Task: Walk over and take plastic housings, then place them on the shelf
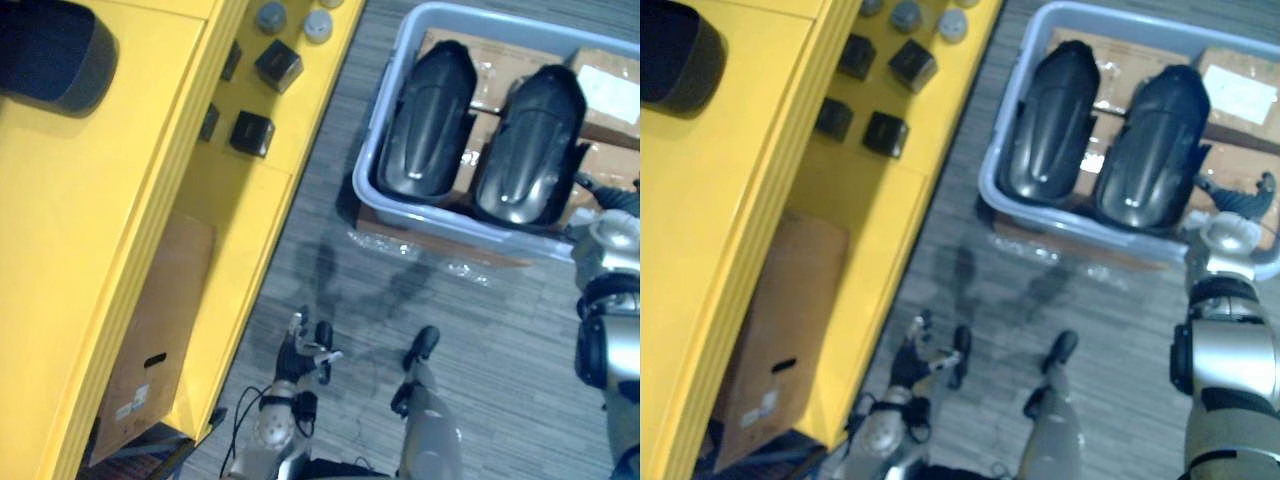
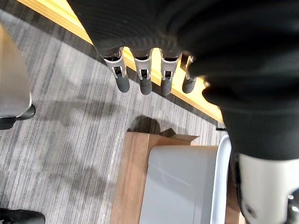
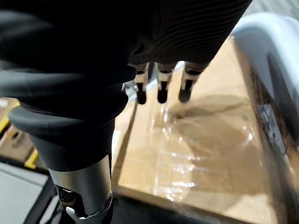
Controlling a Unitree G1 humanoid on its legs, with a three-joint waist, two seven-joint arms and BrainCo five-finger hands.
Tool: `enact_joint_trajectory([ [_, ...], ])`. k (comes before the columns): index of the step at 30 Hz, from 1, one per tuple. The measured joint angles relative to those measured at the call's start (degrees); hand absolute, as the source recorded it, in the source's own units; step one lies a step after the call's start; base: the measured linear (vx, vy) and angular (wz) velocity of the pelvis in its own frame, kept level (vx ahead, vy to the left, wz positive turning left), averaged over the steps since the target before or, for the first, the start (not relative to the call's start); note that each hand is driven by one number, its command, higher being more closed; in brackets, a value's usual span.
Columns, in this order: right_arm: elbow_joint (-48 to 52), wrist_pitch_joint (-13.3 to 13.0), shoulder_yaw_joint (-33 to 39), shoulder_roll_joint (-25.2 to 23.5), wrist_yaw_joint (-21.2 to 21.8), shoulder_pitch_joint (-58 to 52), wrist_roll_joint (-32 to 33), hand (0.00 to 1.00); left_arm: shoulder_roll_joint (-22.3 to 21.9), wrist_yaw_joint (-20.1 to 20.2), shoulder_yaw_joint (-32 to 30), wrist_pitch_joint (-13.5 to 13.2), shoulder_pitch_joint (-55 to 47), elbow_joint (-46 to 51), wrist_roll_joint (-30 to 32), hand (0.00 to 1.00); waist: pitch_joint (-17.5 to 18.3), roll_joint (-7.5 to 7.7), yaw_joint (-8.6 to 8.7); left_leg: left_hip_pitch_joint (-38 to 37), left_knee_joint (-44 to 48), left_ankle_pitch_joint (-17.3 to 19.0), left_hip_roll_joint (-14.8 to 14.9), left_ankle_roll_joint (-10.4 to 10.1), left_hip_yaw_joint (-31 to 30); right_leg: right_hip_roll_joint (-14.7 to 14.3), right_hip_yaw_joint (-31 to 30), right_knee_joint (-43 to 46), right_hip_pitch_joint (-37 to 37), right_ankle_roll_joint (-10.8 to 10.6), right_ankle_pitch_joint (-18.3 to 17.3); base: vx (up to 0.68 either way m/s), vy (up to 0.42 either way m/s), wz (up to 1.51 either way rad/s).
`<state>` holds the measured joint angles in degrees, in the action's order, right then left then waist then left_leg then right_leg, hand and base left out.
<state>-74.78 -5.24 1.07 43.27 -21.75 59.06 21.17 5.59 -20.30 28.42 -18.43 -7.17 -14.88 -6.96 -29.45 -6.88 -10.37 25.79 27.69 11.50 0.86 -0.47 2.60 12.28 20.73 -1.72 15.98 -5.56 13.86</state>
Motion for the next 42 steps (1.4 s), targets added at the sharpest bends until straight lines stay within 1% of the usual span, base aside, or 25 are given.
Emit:
enact_joint_trajectory([
  [2, 0.08, -1.25, -1.23, 0.12, -1.51, 0.81, -1.44, 0.00, -0.05, -0.07, -0.01, -0.42, -0.05, 0.00, 0.00, 0.00, -0.19, -0.68, -0.05, 0.06, -0.07, -0.14, -0.07, 0.05, -0.05, 0.09, 0.05, 0.08, 0.06, 0.00, 0.00, -0.01, 0.001, 0.03],
  [6, 0.50, -2.15, -2.68, 0.52, -2.92, 1.02, -2.97, 0.00, -0.25, -0.94, 0.03, -0.85, -0.06, 0.00, 0.01, 0.00, -0.19, -0.79, -0.05, 0.03, -0.06, -0.20, -0.06, 0.04, -0.09, 0.10, 0.10, 0.14, 0.03, 0.00, 0.00, 0.00, 0.000, 0.00],
  [8, 1.56, -2.33, -2.88, 0.80, -2.95, 1.01, -3.54, 0.00, -0.25, -0.94, 0.03, -1.23, -0.06, 0.00, 0.00, 0.00, -0.19, -0.79, 0.07, 0.00, -0.05, -0.21, -0.05, 0.05, -0.03, 0.10, 0.05, 0.14, 0.04, 0.02, -0.01, 0.00, 0.000, 0.00],
  [12, 4.12, -3.57, -5.29, 0.91, -1.66, 0.99, -4.01, 0.00, -0.32, -0.89, 0.03, -1.57, -0.06, 0.00, -0.04, 0.00, -0.19, -0.79, 0.12, -0.41, -0.19, -0.21, 0.13, 0.05, 0.52, 0.09, -0.27, 0.14, 0.04, 0.03, -0.01, -0.01, -0.003, -0.07],
  [15, 5.98, -4.94, -7.04, 0.91, -0.48, 0.98, -4.03, 0.00, -0.32, -0.89, 0.01, -1.58, -0.07, 0.00, -1.62, 0.00, -0.19, -0.79, 0.15, -0.45, -0.20, -0.21, 0.23, 0.05, 0.59, 0.00, -0.31, 0.14, 0.05, 0.04, -0.01, 0.00, -0.002, -0.01],
  [20, 7.87, -4.81, -9.66, 0.88, 2.01, 0.89, -4.03, 0.00, -0.26, -0.90, 0.00, -1.59, -0.09, 0.00, -1.65, 0.00, -0.19, -0.78, 0.06, -0.44, -0.31, -0.21, 0.25, 0.05, 0.62, -0.02, -0.32, 0.08, 0.10, 0.06, -0.03, 0.00, 0.000, 0.00],
  [21, 7.88, -4.17, -10.35, 0.88, 3.08, 0.89, -4.03, 0.00, -0.24, -0.92, 0.00, -1.60, -0.09, 0.00, -1.66, 0.00, -0.19, -0.78, 0.07, -0.44, -0.37, -0.21, 0.25, 0.05, 0.62, -0.02, -0.31, 0.08, 0.11, 0.06, -0.03, 0.00, 0.000, 0.00],
  [24, 7.60, -2.22, -10.61, 0.75, 4.16, 0.84, -4.03, 0.00, -0.21, -0.95, 0.01, -1.60, -0.08, -0.03, -1.67, 0.00, -0.19, -0.78, 0.03, -0.44, -0.78, -0.35, 0.20, 0.01, 0.58, 0.00, -0.29, 0.08, 0.25, 0.06, -0.02, 0.00, -0.003, 0.01],
  [28, 5.78, 0.63, -10.92, -0.23, 4.08, 0.84, -4.04, 0.00, -0.20, -1.33, 0.38, -1.60, -0.08, -0.15, -1.82, 0.00, -0.19, -0.78, 0.01, -0.43, -1.27, -0.64, 0.20, -0.13, 0.34, -0.11, -0.26, 0.09, 0.40, 0.07, -0.02, 0.01, -0.007, 0.02],
  [29, 5.62, 0.81, -10.92, -0.43, 3.96, 0.84, -4.09, 0.00, -0.21, -1.37, 0.57, -1.60, -0.08, -0.17, -1.86, 0.00, -0.19, -0.78, 0.01, -0.43, -1.28, -0.64, 0.20, -0.14, 0.34, -0.11, -0.26, 0.09, 0.40, 0.07, -0.02, 0.00, 0.000, 0.00],
  [36, 5.64, 4.34, -10.87, -0.73, -1.68, 1.11, -7.56, 0.00, -0.36, -2.18, 2.11, -1.52, -0.06, -1.77, -1.97, 0.00, -0.18, -0.77, -0.32, 0.45, -1.24, -1.03, 0.02, -0.18, -0.13, 0.00, -0.01, 0.39, 1.06, 0.12, -0.05, -0.01, 0.001, 0.03],
  [37, 5.65, 4.52, -10.87, -0.88, -2.11, 1.13, -7.69, 0.00, -0.36, -2.21, 2.13, -1.52, -0.08, -1.77, -1.97, 0.00, -0.18, -0.77, -0.32, 0.41, -1.26, -1.04, 0.03, -0.18, -0.13, 0.00, -0.01, 0.42, 1.05, 0.12, -0.05, 0.00, 0.000, 0.00],
  [39, 5.72, 5.78, -10.86, -1.17, -2.48, 1.47, -8.55, 0.00, -0.44, -2.56, 2.26, -1.52, -0.06, -1.77, -1.97, 0.00, -0.18, -0.77, -0.25, 0.37, -1.24, -1.05, 0.06, -0.19, -0.11, 0.00, -0.01, 0.67, 1.12, 0.19, -0.10, 0.00, 0.000, 0.00],
  [40, 5.80, 6.14, -10.86, -1.18, -2.50, 1.55, -8.59, 1.00, -0.44, -2.73, 2.29, -1.52, -0.07, -1.77, -1.97, 0.00, -0.18, -0.77, -0.25, 0.37, -1.24, -1.07, 0.05, -0.18, -0.09, 0.02, -0.02, 0.71, 1.16, 0.19, -0.10, 0.00, 0.000, 0.00],
  [41, 5.81, 6.64, -10.86, -1.23, -2.53, 1.71, -8.61, 1.00, -0.44, -3.19, 2.34, -1.52, -0.06, -1.77, -1.99, 0.00, -0.18, -0.77, -0.25, 0.37, -1.25, -1.09, 0.05, -0.18, -0.05, 0.06, -0.04, 0.79, 1.22, 0.20, -0.11, 0.00, 0.000, 0.00],
  [42, 5.83, 7.69, -10.87, -1.27, -2.42, 2.14, -8.74, 1.00, -0.44, -3.46, 2.36, -1.47, -0.06, -1.77, -2.04, 0.00, -0.18, -0.77, -0.25, 0.39, -1.27, -1.12, 0.02, -0.15, 0.04, 0.12, -0.09, 0.88, 1.32, 0.21, -0.12, 0.00, 0.000, 0.00],
])
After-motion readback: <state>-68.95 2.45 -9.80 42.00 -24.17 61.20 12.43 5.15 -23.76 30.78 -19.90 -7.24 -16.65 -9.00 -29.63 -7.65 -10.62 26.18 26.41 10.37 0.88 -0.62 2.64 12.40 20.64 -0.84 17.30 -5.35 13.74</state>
